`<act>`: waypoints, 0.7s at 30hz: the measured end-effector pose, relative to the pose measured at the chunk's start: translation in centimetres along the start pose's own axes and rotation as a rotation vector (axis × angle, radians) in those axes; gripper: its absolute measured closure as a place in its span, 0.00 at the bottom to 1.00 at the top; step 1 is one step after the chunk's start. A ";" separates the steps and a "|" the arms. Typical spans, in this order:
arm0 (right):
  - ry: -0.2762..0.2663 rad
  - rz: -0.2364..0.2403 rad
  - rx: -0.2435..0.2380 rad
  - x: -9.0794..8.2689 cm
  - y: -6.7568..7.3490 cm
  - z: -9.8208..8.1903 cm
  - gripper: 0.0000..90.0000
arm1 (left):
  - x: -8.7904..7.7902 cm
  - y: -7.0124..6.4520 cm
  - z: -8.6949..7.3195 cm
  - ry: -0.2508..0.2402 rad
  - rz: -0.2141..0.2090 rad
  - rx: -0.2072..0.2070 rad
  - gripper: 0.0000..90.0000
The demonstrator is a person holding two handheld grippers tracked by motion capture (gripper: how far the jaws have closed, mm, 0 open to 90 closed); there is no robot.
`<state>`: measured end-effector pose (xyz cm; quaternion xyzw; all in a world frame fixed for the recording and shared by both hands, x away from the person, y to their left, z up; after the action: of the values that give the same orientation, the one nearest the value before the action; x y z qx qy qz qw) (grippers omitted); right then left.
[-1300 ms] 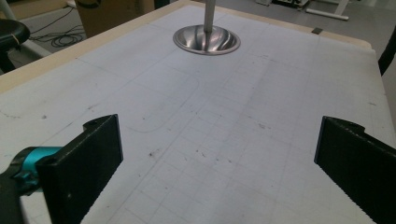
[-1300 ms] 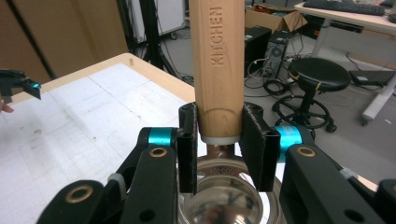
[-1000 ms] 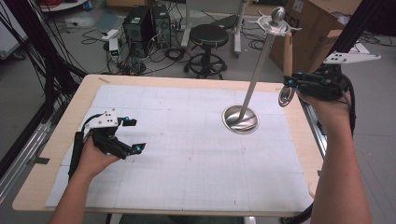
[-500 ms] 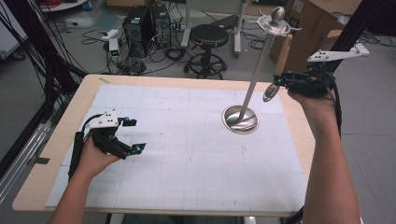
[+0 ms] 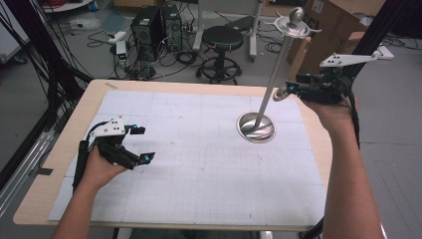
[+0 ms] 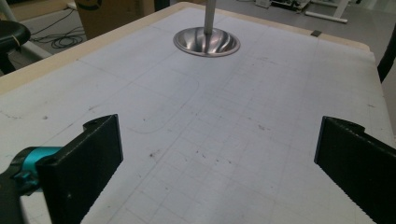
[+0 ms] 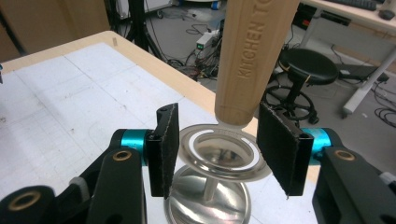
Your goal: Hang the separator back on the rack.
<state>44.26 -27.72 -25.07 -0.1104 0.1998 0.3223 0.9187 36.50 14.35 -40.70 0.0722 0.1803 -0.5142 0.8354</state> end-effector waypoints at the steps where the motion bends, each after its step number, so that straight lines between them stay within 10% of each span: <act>1: -0.006 -0.006 -0.007 -0.3 0.0 0.1 0.53 | 0.0 0.0 0.0 0.000 0.001 0.001 0.02; 21: -0.058 0.086 -0.096 -1.7 3.5 0.9 0.50 | -0.3 -0.1 0.4 -0.025 -0.006 -0.005 0.02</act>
<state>41.10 -25.63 -23.81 -0.1364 0.1617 0.3737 0.9031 36.37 14.44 -40.25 0.0632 0.1716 -0.5169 0.8363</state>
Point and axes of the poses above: each handheld gripper's, and its own axes: x roughly forward along the jaws, z roughly out of its top, y roughly to its left, the point moved 9 cm from there along x, roughly forward along the jaws
